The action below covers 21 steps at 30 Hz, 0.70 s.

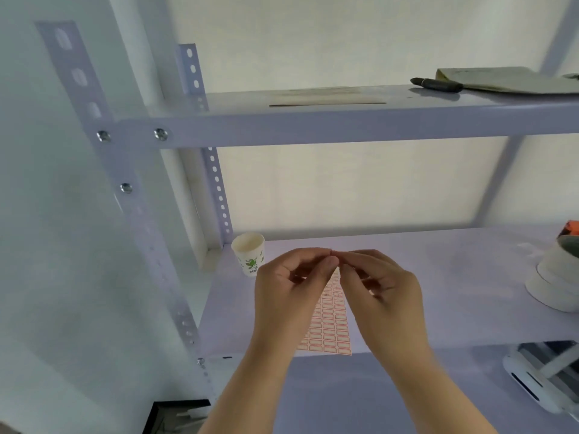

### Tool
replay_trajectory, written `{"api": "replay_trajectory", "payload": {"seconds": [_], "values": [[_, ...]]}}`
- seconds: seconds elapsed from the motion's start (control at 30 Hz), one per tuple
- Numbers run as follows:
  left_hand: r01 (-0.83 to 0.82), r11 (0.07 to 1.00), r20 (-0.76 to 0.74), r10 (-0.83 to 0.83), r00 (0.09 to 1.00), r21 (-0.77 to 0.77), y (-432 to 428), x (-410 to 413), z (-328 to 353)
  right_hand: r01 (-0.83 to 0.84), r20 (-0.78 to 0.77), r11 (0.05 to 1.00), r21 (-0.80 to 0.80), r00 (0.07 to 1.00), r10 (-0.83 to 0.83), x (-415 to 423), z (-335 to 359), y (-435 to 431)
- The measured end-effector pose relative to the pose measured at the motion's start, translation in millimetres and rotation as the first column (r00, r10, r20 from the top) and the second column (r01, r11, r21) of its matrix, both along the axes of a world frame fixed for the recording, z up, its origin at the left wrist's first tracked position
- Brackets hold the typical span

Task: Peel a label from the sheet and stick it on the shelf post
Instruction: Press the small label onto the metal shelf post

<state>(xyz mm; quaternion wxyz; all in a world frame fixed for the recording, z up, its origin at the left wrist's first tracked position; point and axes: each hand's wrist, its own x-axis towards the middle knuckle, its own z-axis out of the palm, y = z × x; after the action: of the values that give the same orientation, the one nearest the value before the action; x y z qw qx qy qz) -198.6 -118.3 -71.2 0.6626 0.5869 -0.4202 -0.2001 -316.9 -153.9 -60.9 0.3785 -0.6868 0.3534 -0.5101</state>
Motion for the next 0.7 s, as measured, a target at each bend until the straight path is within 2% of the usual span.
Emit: {"api": "replay_trajectory", "payload": {"seconds": [0.17, 0.33, 0.5, 0.7], "values": [[0.010, 0.999, 0.003, -0.010, 1.000, -0.048, 41.2, 28.5, 5.2, 0.014, 0.015, 1.000, -0.007, 1.000, -0.014, 24.9, 2.2, 47.9], [0.012, 0.997, -0.029, -0.014, 0.999, -0.071, 101.6, 64.2, 17.9, 0.115, 0.102, 0.990, 0.085, 0.987, -0.123, 61.1, 9.9, 102.8], [0.063, 0.995, -0.023, -0.065, 0.998, -0.078, 152.3, 97.3, 28.1, 0.059, 0.185, 0.982, 0.177, 0.978, -0.092, 94.7, 24.7, 150.2], [0.063, 0.995, -0.032, -0.066, 0.997, -0.080, 183.3, 118.1, 38.1, 0.045, 0.172, 0.983, 0.180, 0.982, -0.076, 113.2, 42.8, 177.6]]}}
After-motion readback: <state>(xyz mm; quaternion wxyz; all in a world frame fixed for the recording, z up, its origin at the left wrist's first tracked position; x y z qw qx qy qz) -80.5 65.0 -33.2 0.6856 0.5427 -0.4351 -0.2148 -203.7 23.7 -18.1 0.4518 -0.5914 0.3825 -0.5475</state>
